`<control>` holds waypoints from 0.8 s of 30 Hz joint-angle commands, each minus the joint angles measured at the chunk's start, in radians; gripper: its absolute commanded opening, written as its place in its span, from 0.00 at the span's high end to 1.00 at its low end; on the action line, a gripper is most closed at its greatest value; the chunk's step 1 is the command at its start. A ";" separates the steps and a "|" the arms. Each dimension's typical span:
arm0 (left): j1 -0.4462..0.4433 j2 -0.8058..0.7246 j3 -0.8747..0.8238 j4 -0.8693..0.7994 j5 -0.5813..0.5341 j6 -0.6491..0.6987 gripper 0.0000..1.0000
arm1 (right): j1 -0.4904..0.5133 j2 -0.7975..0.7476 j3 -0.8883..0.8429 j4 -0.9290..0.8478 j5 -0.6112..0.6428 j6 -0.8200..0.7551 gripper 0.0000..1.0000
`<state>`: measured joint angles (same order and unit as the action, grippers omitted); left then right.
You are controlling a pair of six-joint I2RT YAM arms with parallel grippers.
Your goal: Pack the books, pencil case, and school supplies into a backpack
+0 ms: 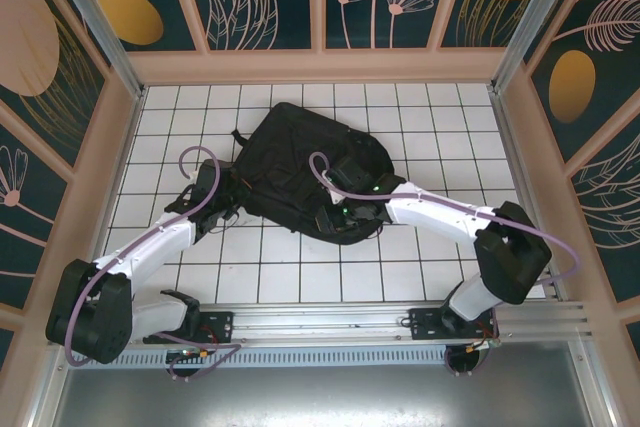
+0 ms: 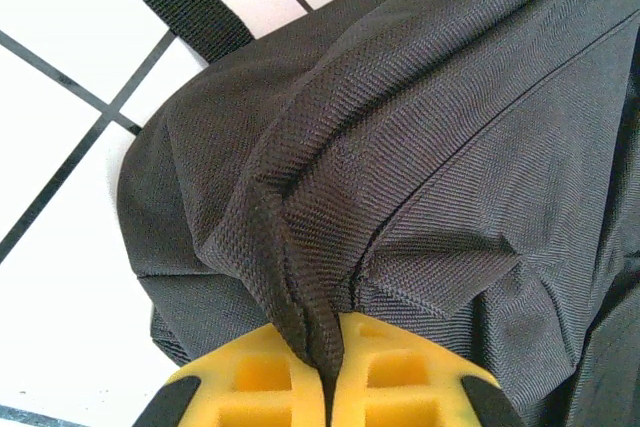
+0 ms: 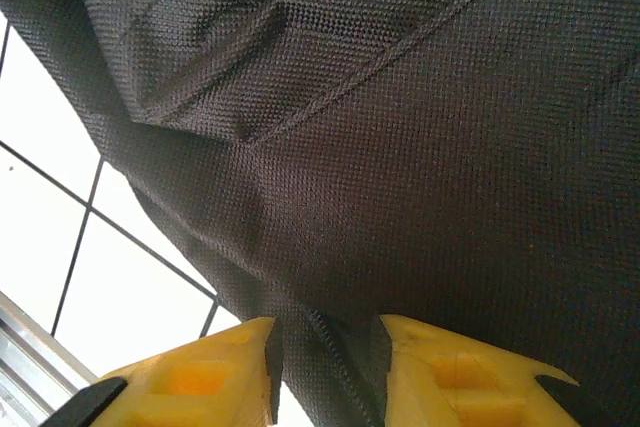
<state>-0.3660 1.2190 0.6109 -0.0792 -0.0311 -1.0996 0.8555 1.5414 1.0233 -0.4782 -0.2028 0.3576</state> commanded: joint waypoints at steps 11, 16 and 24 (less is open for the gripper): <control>0.004 -0.024 0.000 -0.010 0.015 0.016 1.00 | 0.060 0.124 -0.060 0.032 0.113 0.035 0.76; 0.004 -0.023 0.000 -0.032 -0.016 0.030 1.00 | 0.037 0.052 -0.056 0.056 0.124 0.067 1.00; 0.056 -0.064 -0.015 -0.074 -0.073 0.044 1.00 | -0.040 -0.083 -0.137 0.049 0.072 0.083 1.00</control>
<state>-0.3527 1.1873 0.6102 -0.1062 -0.0273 -1.0916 0.8547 1.5188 0.9352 -0.3809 -0.1535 0.4110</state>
